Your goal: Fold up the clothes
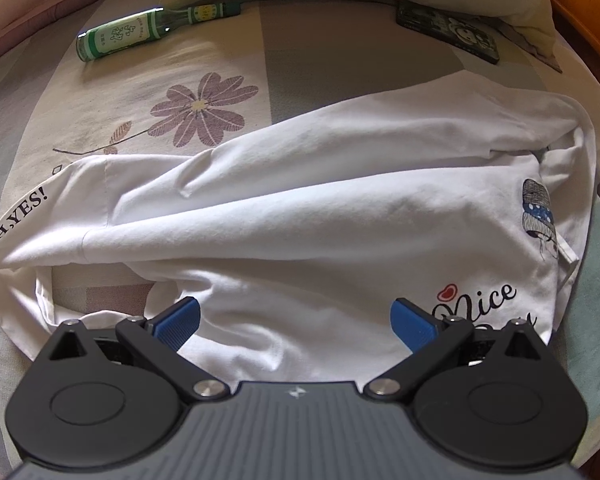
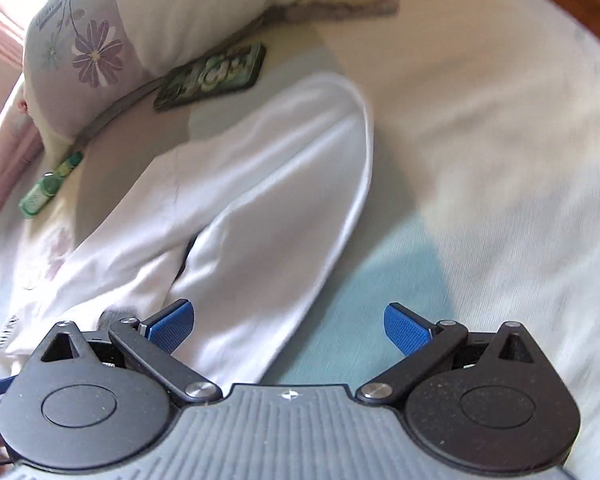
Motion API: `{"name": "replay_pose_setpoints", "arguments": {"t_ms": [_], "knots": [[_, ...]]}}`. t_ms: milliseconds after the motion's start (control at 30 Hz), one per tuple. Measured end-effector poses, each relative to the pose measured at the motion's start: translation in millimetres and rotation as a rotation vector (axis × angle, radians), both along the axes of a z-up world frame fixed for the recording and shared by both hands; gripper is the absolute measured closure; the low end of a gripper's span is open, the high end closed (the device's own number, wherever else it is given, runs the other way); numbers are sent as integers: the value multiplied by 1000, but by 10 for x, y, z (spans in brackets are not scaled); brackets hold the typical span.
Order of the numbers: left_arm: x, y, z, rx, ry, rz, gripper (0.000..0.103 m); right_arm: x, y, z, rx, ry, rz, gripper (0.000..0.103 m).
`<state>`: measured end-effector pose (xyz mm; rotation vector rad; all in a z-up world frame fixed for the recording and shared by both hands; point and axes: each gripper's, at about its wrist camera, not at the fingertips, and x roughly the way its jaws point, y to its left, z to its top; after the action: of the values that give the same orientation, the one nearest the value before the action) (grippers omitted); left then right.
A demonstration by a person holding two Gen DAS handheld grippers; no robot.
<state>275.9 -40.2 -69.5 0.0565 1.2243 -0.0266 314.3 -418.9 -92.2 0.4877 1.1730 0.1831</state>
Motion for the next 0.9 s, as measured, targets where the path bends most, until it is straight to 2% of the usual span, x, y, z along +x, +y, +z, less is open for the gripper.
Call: {"name": "replay_pose_setpoints", "arguments": {"t_ms": [133, 267, 367, 467, 667, 833, 900], "knots": [[-53, -96, -11, 8, -8, -56, 3, -388, 160, -56, 140, 24, -12, 0], [-109, -195, 6, 10, -22, -121, 3, -601, 315, -174, 291, 48, -2, 0], [-135, -253, 27, 11, -34, -162, 3, -646, 420, -304, 373, 52, -6, 0], [-160, -246, 48, -1, -41, -165, 3, -574, 466, -363, 418, 16, -14, 0], [-186, -180, 45, -23, -31, -145, 3, -429, 361, -516, 580, -3, -123, 0], [-204, -140, 51, -35, -31, -136, 3, -683, 285, -684, 697, 61, -269, 20], [-208, -125, 41, -46, -25, -126, 3, -760, 327, -716, 684, 62, -288, 31]]}}
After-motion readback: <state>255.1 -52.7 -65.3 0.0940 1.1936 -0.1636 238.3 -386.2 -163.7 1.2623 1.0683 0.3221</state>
